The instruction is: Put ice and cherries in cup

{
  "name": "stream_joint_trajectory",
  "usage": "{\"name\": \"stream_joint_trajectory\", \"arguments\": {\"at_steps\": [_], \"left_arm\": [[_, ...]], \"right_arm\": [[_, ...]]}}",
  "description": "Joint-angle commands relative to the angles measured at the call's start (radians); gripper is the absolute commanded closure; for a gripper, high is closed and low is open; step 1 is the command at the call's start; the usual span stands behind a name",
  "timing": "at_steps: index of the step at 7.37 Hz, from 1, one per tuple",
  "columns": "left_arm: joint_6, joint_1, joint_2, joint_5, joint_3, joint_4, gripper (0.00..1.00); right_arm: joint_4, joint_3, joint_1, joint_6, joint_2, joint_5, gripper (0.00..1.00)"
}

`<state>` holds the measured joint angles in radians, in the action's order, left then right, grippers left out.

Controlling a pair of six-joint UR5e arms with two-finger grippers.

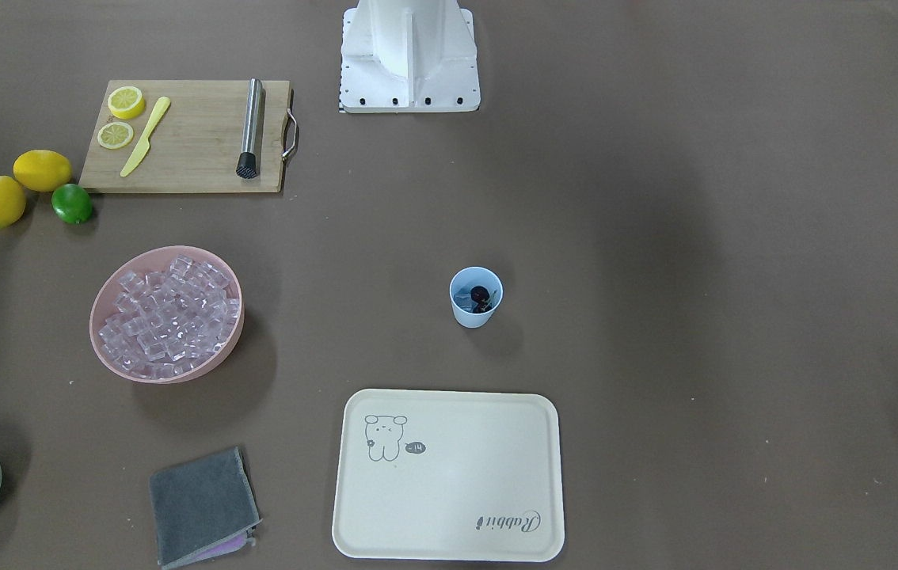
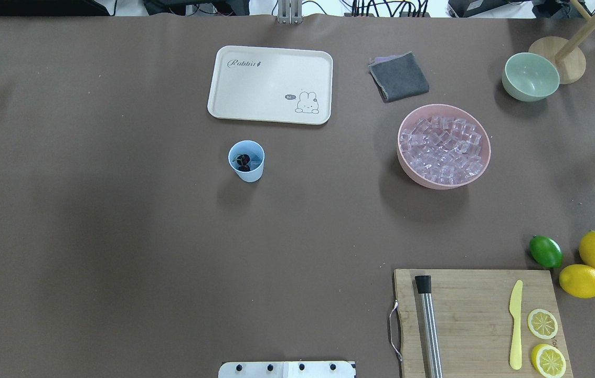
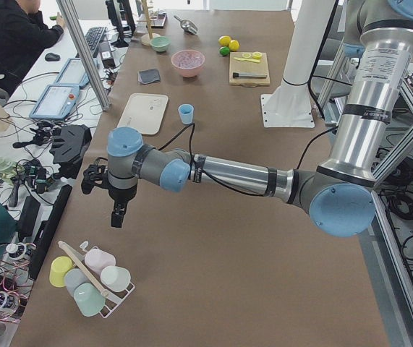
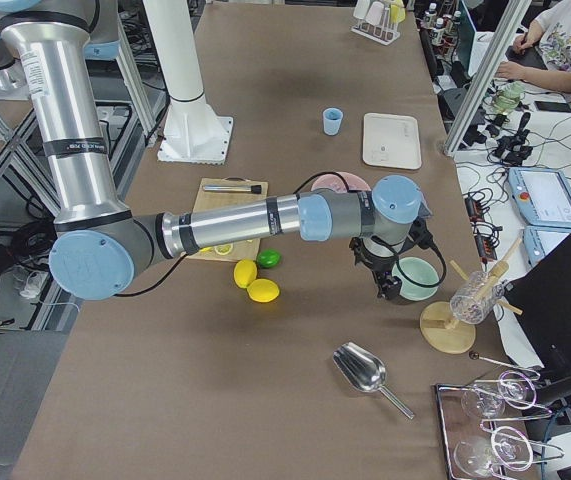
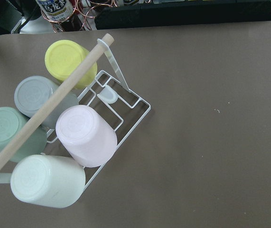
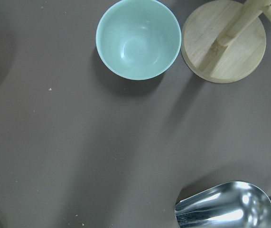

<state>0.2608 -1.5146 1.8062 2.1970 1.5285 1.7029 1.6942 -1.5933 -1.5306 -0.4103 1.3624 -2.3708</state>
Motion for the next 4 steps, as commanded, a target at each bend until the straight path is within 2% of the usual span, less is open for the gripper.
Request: {"name": "stream_joint_trajectory", "arguments": {"at_steps": [1,2,4], "left_arm": [[-0.141,-0.016,-0.007,0.006,0.074,-0.170,0.02],[-0.143,-0.018,-0.011,0.007,0.079,-0.181,0.02],[-0.143,-0.022,-0.048,0.010,0.131,-0.183,0.02]], "right_arm": [[0.197,-0.004,0.000,0.010,-0.070,0.065,0.01],[0.243,-0.014,-0.009,0.010,-0.072,0.068,0.01],[0.233,-0.013,-0.019,0.161,-0.071,0.071,0.01]]}}
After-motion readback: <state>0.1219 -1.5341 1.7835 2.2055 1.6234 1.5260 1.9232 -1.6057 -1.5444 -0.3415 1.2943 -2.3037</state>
